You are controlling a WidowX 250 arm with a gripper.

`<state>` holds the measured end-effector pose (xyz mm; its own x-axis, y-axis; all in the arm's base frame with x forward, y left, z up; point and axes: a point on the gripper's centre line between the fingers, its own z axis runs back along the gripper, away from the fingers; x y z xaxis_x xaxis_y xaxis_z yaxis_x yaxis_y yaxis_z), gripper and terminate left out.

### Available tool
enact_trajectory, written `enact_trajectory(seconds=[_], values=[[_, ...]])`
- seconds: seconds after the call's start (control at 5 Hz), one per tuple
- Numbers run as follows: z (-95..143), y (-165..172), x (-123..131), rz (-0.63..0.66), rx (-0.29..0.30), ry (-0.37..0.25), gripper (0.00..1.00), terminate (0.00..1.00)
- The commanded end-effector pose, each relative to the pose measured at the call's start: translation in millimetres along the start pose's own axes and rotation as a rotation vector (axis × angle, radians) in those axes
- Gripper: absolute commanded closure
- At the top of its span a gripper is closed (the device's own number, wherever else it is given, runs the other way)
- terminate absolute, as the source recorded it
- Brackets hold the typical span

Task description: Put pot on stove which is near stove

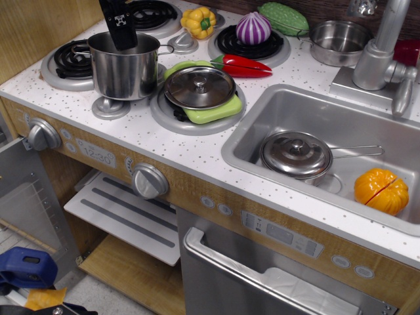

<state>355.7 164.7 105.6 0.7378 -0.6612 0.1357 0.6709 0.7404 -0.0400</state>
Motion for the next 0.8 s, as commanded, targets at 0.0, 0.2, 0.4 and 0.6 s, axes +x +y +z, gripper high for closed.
enact_trajectory(seconds=[0.0, 0.2, 0.4, 0.6], values=[[0, 0, 0, 0.0, 0.0, 0.0, 0.0, 0.0], [-4, 2, -2, -0.006, -0.002, -0.019, 0.0, 0.0], [-10, 7, -3, -0.013, 0.015, -0.033, 0.0, 0.0], [-15, 15, -5, -0.002, -0.008, -0.078, 0.0, 0.0]])
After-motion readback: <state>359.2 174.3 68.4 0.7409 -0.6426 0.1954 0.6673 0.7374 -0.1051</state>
